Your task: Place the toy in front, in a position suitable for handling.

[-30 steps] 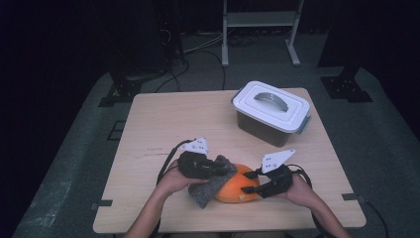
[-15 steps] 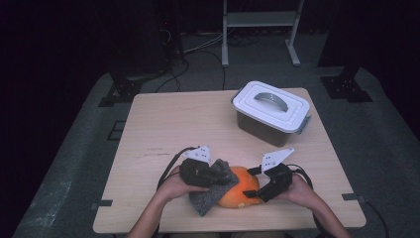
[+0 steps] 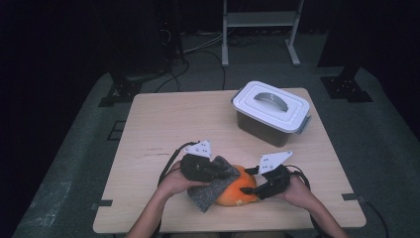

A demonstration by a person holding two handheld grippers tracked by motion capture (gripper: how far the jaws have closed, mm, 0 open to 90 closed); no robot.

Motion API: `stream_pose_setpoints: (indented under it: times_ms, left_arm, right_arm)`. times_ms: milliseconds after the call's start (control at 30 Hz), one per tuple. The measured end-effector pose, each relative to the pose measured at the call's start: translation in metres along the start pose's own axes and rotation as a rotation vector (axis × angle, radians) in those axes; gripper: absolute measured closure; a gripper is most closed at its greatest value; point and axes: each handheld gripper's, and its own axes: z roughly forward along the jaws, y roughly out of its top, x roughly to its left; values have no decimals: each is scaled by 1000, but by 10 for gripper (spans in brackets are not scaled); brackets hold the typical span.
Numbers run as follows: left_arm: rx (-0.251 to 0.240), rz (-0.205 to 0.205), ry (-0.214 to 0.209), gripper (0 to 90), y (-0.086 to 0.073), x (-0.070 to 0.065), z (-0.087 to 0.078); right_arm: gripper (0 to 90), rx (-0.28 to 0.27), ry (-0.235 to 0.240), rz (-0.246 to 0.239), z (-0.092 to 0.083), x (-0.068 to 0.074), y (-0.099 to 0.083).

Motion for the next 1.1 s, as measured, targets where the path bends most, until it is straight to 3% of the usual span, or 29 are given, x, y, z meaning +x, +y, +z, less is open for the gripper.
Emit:
stream_pose_setpoints:
  times_ms: [133, 333, 533, 900, 1033, 1100]
  left_arm:
    - [-18, -34, 6, 770, -15, 2, -6]
    - [7, -73, 51, 766, -32, 8, -18]
    - [14, -98, 64, 766, -42, 11, -19]
    - [2, -93, 58, 768, -29, 10, -17]
    - [9, -66, 54, 769, -20, 8, -12]
    - [40, -39, 64, 769, -20, 6, -11]
  right_arm:
    - [379, 3, 16, -2, -4, -4, -5]
    - [385, 11, 37, 38, -8, -12, -10]
    - [385, 7, 42, 45, -9, -14, -12]
    - [373, 23, 25, 6, -6, -3, -7]
    - [317, 34, 62, -5, -4, 1, -5]
    - [279, 31, 66, 12, -6, 0, -4]
